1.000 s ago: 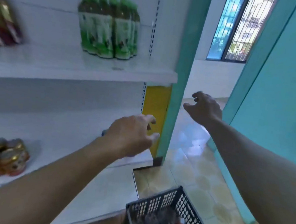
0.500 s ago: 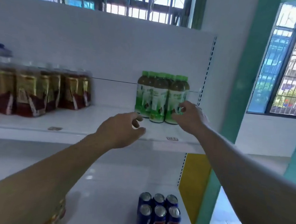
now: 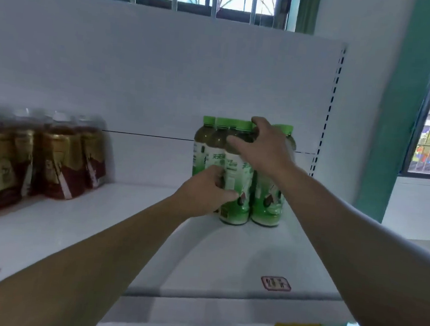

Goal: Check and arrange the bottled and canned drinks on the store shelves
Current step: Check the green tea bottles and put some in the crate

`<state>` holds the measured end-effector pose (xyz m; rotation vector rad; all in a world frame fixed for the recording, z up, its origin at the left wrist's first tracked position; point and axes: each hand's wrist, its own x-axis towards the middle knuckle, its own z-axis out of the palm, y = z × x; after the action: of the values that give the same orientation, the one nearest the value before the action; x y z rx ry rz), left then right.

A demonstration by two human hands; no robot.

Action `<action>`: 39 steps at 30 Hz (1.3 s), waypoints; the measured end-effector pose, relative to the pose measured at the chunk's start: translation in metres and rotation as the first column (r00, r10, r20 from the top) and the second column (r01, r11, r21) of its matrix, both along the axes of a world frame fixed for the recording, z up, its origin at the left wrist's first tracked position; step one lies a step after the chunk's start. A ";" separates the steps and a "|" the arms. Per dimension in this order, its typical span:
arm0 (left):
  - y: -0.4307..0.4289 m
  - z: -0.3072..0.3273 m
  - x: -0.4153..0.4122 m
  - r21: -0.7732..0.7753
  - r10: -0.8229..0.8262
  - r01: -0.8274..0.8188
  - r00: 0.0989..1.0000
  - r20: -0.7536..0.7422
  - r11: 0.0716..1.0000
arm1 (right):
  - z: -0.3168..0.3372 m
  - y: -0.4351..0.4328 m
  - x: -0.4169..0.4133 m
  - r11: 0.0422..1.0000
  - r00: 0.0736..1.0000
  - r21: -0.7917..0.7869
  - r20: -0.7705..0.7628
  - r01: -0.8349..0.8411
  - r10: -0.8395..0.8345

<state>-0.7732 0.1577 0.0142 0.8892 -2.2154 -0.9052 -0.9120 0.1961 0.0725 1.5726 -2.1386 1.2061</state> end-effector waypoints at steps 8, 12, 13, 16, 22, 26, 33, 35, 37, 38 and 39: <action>-0.031 -0.005 0.016 0.053 -0.113 0.113 0.994 -0.007 0.992 | 0.018 -0.003 0.028 0.981 0.999 -0.195 0.047 -0.014 0.024; -0.036 0.002 0.049 0.148 -0.253 0.280 0.951 -0.177 0.949 | 0.041 -0.009 0.069 0.945 0.985 -0.294 0.052 -0.141 0.163; -0.036 0.004 0.060 0.173 -0.245 0.290 0.939 -0.241 0.941 | 0.048 -0.014 0.078 0.931 0.974 -0.326 0.100 -0.162 0.205; -0.045 0.008 0.094 0.227 -0.098 0.197 0.918 -0.385 0.954 | 0.056 -0.037 0.098 0.878 0.893 -0.420 0.269 -0.229 0.361; -0.073 0.000 0.146 0.346 0.022 0.198 0.841 -0.541 0.917 | 0.025 -0.080 0.128 0.799 0.650 -0.475 0.483 -0.369 0.587; -0.083 -0.011 0.155 0.520 0.122 0.346 0.732 -0.670 0.781 | -0.017 -0.099 0.139 0.736 0.394 -0.380 0.660 -0.560 0.640; -0.095 -0.031 0.156 0.556 0.019 0.475 0.749 -0.662 0.682 | -0.051 -0.103 0.138 0.748 0.302 -0.372 0.746 -0.550 0.593; -0.092 -0.032 0.152 0.543 -0.030 0.476 0.770 -0.637 0.691 | -0.050 -0.098 0.137 0.744 0.317 -0.394 0.724 -0.539 0.613; -0.091 -0.029 0.142 0.509 -0.019 0.421 0.784 -0.620 0.751 | -0.049 -0.092 0.137 0.756 0.372 -0.466 0.672 -0.460 0.640; -0.092 -0.029 0.137 0.477 -0.004 0.369 0.794 -0.608 0.797 | -0.047 -0.090 0.138 0.761 0.412 -0.500 0.642 -0.414 0.646; -0.092 -0.028 0.134 0.442 -0.001 0.315 0.815 -0.580 0.840 | -0.046 -0.089 0.138 0.759 0.449 -0.531 0.612 -0.376 0.651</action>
<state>-0.6395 0.0654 -0.0143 0.5387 -1.5553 -1.6692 -0.7737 0.1067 0.0266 1.8112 -1.6126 2.7400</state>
